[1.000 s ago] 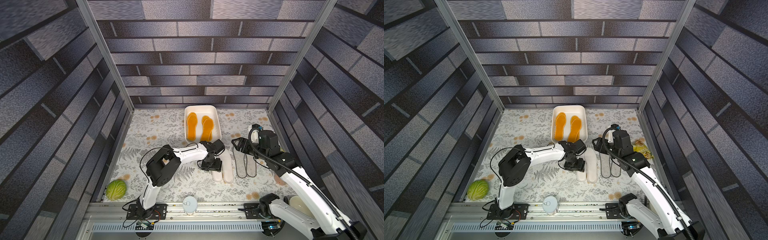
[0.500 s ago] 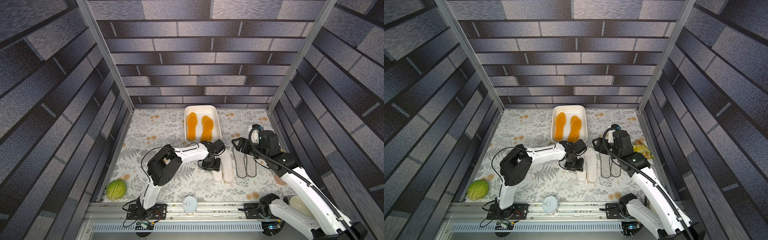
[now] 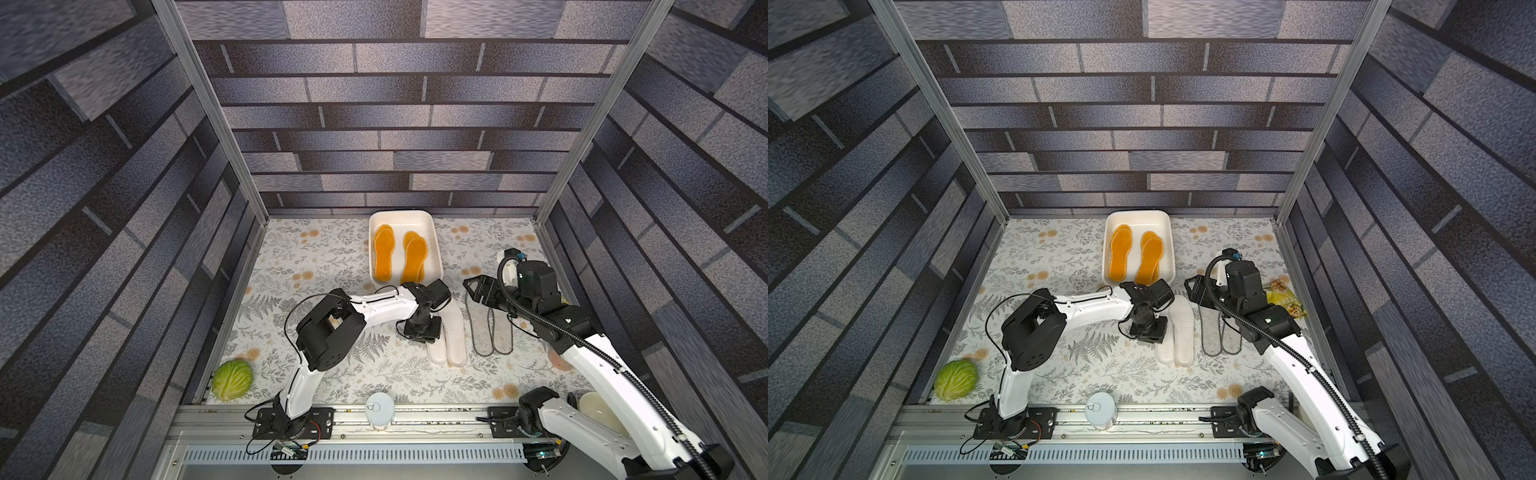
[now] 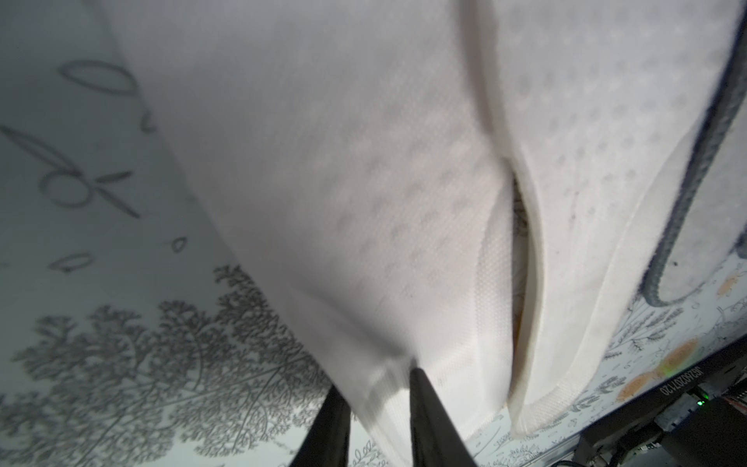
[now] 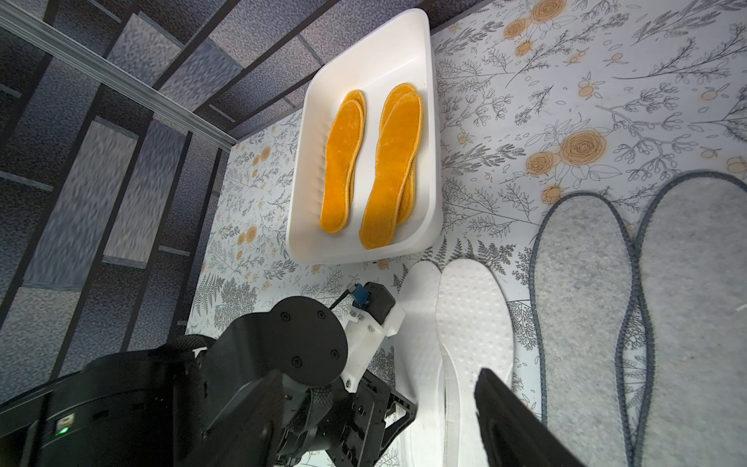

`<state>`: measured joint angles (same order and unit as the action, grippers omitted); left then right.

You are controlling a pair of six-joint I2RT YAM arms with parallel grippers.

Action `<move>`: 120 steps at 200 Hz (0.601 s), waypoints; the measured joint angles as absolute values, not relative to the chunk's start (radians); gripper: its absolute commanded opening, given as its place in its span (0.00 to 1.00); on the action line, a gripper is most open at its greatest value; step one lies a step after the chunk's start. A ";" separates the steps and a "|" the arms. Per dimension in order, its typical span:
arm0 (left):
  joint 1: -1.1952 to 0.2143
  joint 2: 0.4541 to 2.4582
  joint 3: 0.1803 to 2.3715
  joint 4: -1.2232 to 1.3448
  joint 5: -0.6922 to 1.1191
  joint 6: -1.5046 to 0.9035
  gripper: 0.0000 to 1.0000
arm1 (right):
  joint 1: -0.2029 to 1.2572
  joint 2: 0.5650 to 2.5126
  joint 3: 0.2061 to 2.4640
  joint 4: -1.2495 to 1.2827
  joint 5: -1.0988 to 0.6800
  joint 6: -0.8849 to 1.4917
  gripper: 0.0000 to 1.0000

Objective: Put the insoles into the storage box
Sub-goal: Pick up the insole from the center of the board.

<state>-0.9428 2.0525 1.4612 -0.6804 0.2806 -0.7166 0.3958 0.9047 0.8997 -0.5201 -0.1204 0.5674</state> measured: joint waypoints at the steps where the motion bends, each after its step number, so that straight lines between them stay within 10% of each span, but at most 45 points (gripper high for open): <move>1: -0.943 2.053 1.461 -0.680 0.280 -0.717 0.21 | 0.396 0.905 0.900 -0.520 -0.120 0.567 0.76; 58: -0.941 2.056 1.461 -0.666 0.287 -0.732 0.00 | 0.396 0.905 0.900 -0.520 -0.121 0.567 0.76; 120: -0.929 2.014 1.402 -0.620 0.279 -0.741 0.00 | 0.396 0.905 0.900 -0.520 -0.125 0.567 0.76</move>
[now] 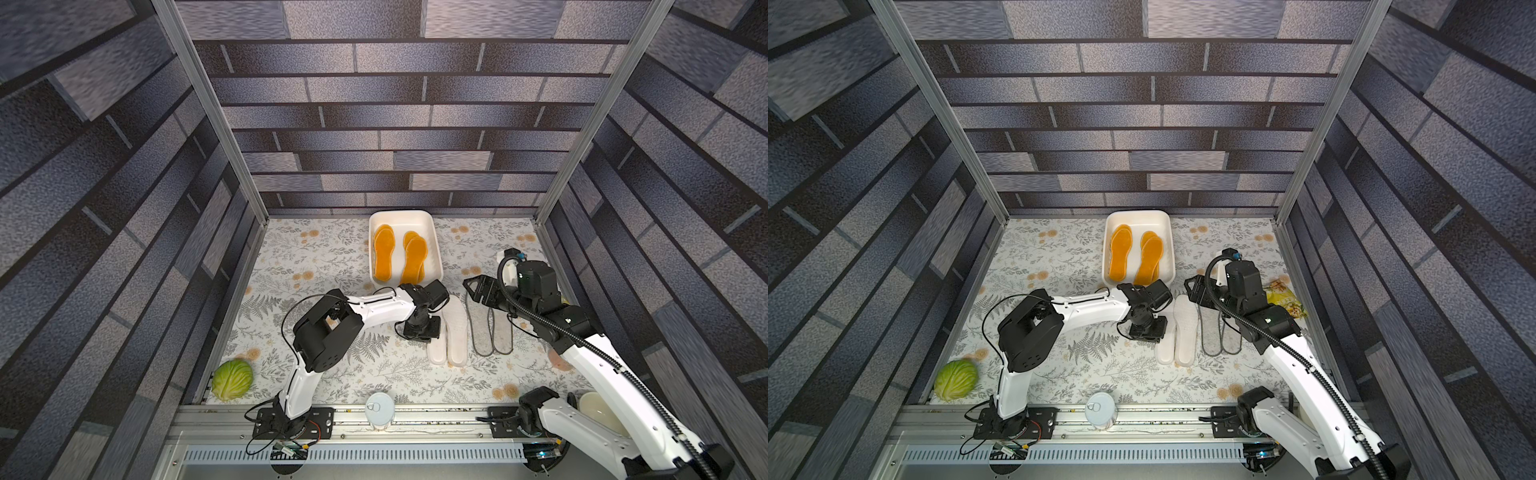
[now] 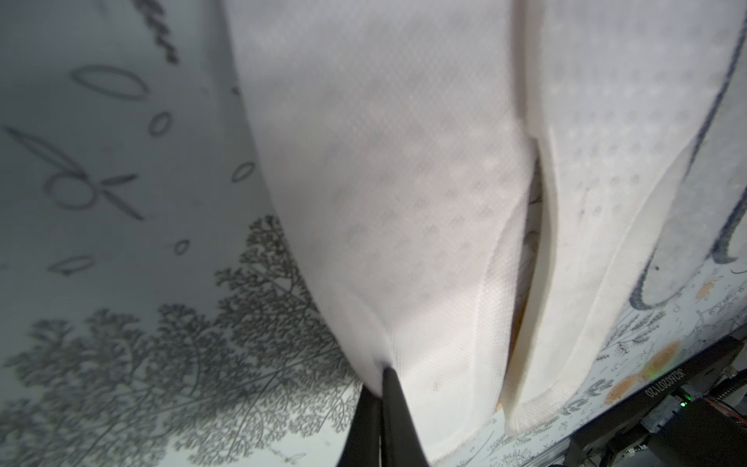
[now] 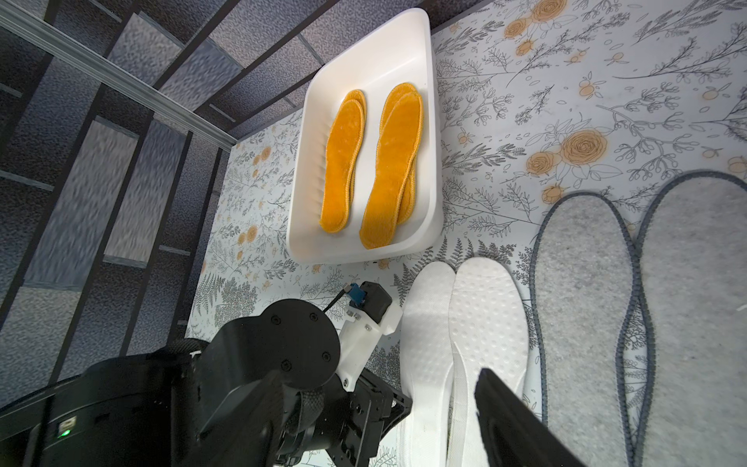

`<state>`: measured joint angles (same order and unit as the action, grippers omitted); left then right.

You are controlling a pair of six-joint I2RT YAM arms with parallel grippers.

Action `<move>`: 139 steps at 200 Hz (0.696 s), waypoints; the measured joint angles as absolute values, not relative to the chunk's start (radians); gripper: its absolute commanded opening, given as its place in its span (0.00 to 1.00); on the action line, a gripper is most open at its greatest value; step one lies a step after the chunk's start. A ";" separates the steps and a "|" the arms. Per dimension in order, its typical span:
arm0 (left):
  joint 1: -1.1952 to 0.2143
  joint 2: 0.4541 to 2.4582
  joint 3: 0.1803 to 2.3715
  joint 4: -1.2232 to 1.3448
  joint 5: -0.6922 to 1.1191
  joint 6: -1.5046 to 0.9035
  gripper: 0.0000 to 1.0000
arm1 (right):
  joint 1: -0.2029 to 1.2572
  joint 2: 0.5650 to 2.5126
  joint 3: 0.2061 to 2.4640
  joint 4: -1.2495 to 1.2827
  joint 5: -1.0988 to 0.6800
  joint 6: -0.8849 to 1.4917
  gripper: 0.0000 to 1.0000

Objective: Put the insoles into the storage box
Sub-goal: Pick up the insole from the center of the board, then adjust the insole in the storage box.

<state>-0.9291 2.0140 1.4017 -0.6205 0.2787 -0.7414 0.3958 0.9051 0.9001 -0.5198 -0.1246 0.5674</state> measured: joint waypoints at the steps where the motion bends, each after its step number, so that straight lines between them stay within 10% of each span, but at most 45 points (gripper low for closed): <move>1: -0.929 2.013 1.401 -0.620 0.278 -0.741 0.00 | 0.396 0.905 0.900 -0.520 -0.125 0.567 0.76; 139: -0.877 1.393 1.341 -0.849 0.065 -0.730 0.00 | 0.415 1.451 1.253 -0.469 -0.262 0.596 0.71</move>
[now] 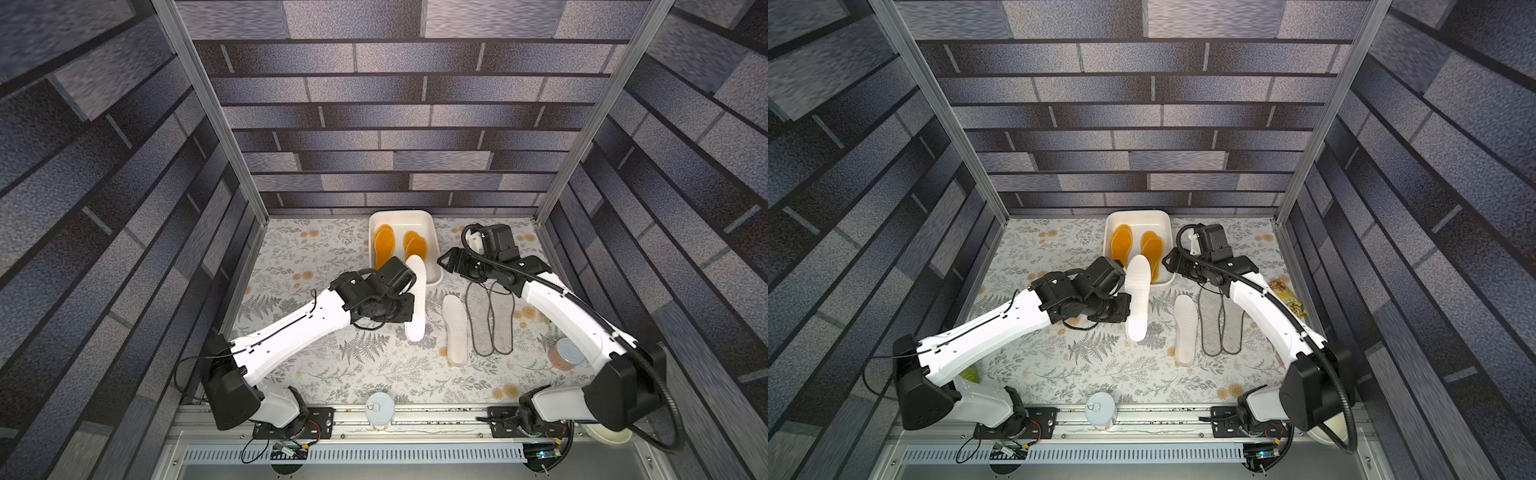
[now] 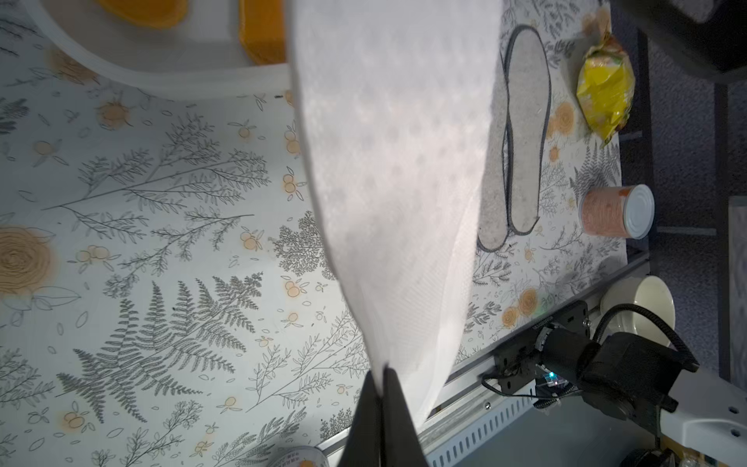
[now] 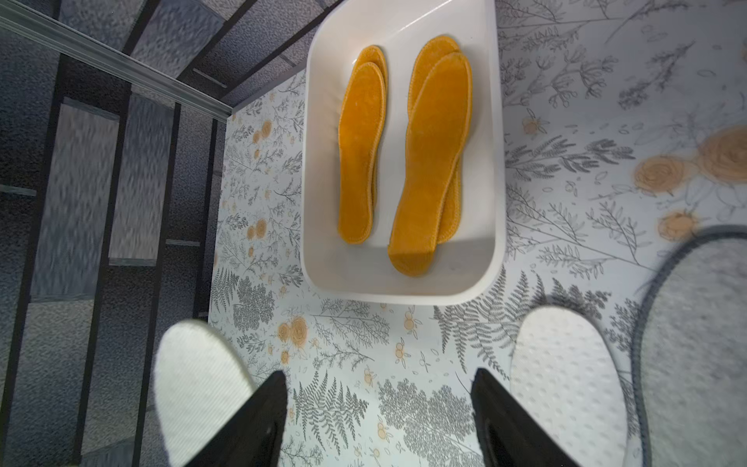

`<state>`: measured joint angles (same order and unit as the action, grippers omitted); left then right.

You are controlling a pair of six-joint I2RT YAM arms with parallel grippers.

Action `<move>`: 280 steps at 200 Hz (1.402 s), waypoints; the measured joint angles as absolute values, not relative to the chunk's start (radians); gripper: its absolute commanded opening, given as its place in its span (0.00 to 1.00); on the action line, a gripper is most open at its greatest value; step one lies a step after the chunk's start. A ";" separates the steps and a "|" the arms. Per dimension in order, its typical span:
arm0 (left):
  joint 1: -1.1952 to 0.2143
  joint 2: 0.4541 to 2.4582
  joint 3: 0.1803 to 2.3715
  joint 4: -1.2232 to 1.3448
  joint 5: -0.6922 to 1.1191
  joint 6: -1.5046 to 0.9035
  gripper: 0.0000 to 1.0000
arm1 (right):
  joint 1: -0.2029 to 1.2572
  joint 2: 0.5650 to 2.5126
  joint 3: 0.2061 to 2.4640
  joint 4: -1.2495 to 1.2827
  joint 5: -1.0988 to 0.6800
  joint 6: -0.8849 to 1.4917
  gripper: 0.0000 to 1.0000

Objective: Put the insoles into the storage box
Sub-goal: Adjust the insole in the storage box.

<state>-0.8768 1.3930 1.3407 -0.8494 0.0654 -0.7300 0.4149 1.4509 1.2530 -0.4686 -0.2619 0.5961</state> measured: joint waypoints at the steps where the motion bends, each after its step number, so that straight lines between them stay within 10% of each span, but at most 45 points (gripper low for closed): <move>1: -0.875 1.390 1.340 -0.850 0.064 -0.730 0.00 | 0.415 1.455 1.257 -0.469 -0.262 0.597 0.71; 120: -0.592 1.172 1.233 -0.939 0.018 -0.661 0.00 | 0.565 2.140 1.888 -0.737 -0.059 0.644 0.70; 280: -0.489 1.167 1.186 -0.928 0.105 -0.607 0.00 | 0.530 2.416 2.262 -0.966 0.085 0.627 0.75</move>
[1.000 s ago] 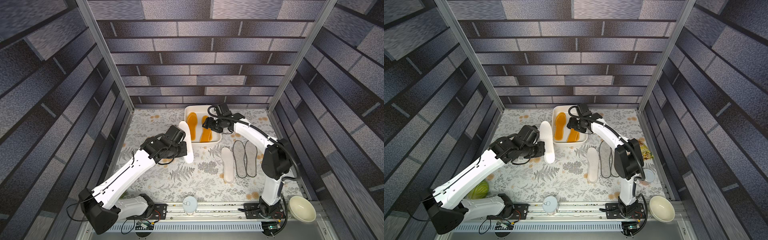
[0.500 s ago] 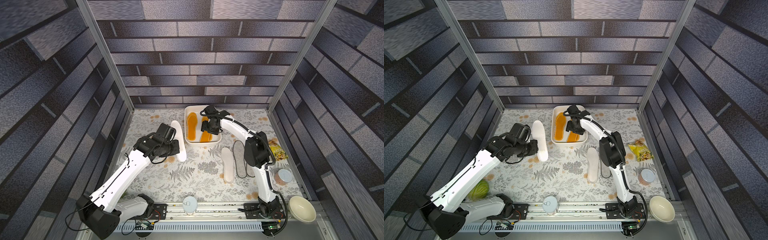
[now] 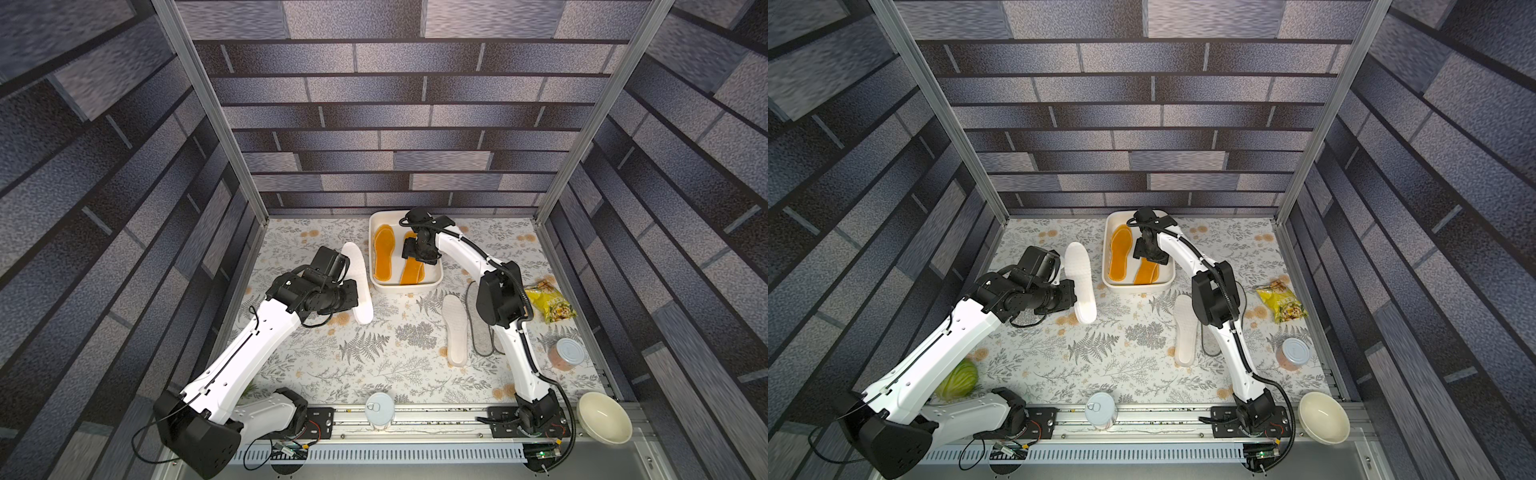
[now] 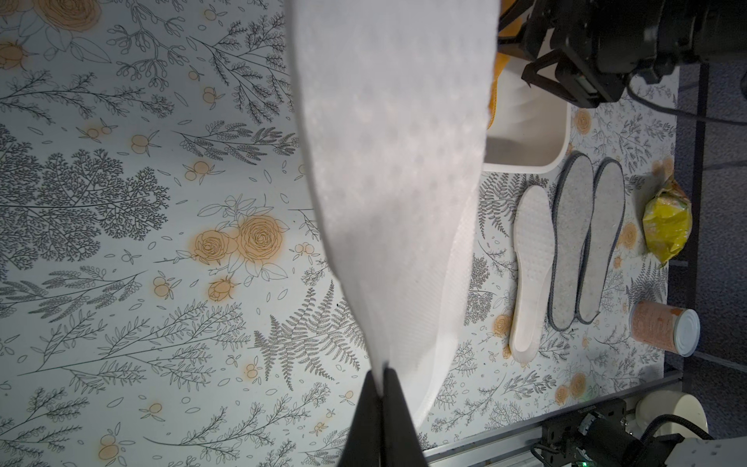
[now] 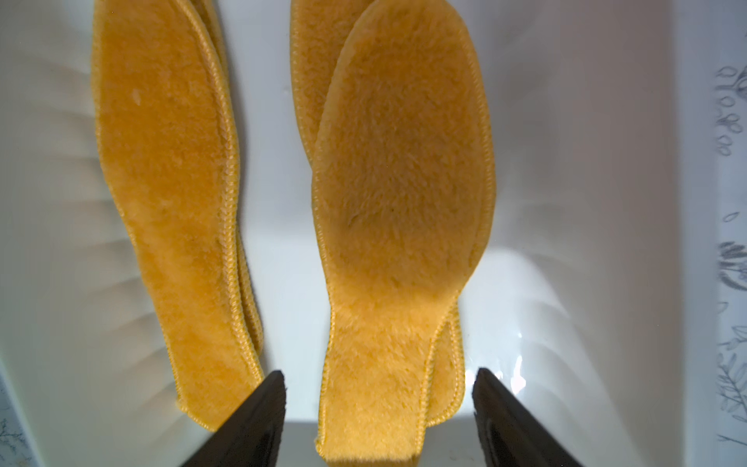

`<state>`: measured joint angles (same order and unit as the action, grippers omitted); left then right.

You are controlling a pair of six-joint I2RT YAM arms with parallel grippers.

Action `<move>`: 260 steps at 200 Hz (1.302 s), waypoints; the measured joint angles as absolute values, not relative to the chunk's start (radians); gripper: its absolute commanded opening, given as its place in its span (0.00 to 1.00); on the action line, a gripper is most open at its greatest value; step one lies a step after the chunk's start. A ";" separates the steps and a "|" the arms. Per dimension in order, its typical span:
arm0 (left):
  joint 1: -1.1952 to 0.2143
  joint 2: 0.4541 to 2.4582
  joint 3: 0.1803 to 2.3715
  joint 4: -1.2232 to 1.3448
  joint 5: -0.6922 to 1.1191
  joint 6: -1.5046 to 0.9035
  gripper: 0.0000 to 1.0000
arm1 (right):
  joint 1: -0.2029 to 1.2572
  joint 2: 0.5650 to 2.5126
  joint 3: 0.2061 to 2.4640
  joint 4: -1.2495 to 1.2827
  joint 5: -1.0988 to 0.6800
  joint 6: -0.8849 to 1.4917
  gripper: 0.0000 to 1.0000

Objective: Put the insoles into the storage box
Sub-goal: Adjust the insole in the storage box.

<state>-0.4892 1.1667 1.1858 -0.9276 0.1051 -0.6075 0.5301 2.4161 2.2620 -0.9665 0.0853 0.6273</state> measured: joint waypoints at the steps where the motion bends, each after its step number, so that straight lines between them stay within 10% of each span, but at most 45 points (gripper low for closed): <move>1: -0.489 1.167 1.186 -0.928 0.105 -0.608 0.00 | 0.529 2.418 2.264 -0.968 0.085 0.627 0.75; 260: -0.463 1.200 1.170 -0.920 0.108 -0.601 0.00 | 0.512 2.528 2.310 -0.769 0.031 0.574 0.75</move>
